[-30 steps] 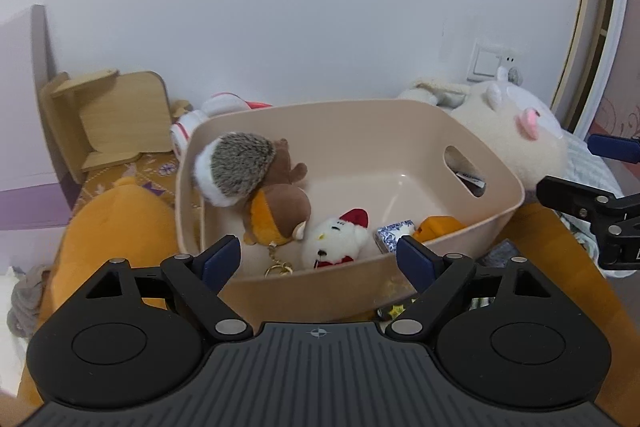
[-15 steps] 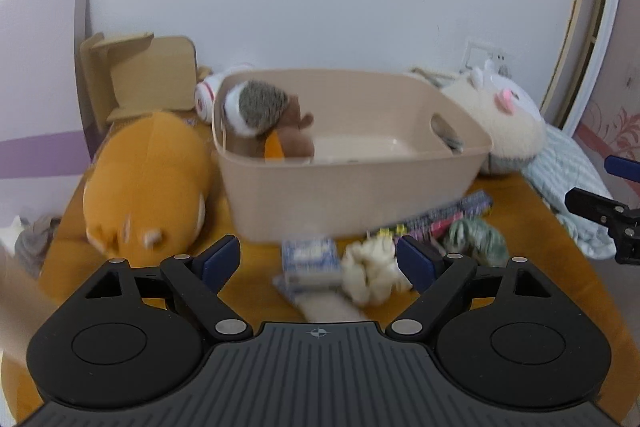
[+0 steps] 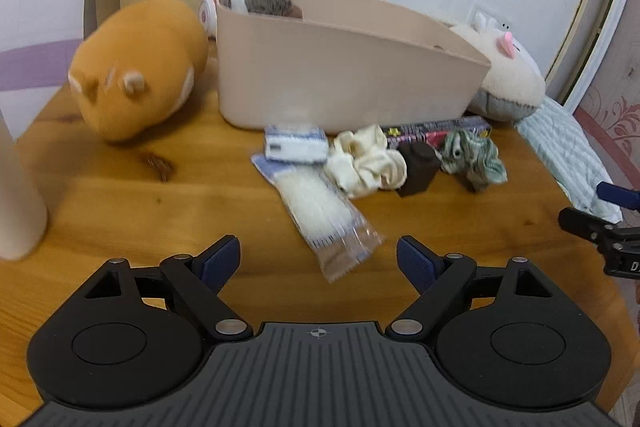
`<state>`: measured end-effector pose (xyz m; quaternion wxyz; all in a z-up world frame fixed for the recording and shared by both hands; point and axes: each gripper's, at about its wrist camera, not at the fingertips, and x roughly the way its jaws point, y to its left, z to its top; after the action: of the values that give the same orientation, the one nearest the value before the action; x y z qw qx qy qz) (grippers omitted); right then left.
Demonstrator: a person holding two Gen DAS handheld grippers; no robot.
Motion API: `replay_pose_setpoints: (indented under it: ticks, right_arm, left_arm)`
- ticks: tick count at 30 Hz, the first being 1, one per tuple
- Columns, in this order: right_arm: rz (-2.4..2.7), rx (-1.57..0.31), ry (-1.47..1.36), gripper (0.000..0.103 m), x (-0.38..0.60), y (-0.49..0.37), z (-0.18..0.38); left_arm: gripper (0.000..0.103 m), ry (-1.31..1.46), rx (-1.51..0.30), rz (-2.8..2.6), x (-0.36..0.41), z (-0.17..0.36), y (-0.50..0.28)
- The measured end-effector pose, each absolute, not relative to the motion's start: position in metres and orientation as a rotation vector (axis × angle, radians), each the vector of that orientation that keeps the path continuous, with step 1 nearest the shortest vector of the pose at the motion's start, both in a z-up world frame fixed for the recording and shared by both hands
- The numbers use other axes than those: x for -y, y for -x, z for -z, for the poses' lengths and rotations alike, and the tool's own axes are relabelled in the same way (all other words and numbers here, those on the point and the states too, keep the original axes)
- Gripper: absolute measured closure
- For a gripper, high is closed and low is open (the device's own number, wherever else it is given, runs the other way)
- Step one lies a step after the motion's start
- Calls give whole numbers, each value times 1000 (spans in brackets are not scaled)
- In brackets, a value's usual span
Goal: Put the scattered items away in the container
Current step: 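Withdraw both tools from the container back toward the remaining items on the table, then grasp the clear plastic bag with left tool while right tool grasps the green cloth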
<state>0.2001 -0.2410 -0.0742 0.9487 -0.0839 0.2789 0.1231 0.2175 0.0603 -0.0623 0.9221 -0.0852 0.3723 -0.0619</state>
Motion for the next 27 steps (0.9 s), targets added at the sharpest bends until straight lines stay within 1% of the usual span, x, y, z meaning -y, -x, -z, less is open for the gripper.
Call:
replay_pose_setpoints:
  ticks: [6, 10, 18, 27]
  right_arm:
    - [-245, -598, 266, 0, 225, -200, 95]
    - [-215, -570, 351, 0, 215, -199, 100]
    - [-242, -583, 436, 0, 205, -213, 115]
    - [-249, -533, 621, 0, 188, -233, 131]
  left_arm:
    - [16, 176, -787, 133, -50, 74, -220]
    - [16, 148, -780, 118, -44, 77, -223]
    - [16, 146, -784, 99, -42, 84, -234]
    - [16, 137, -757, 75, -40, 86, -249]
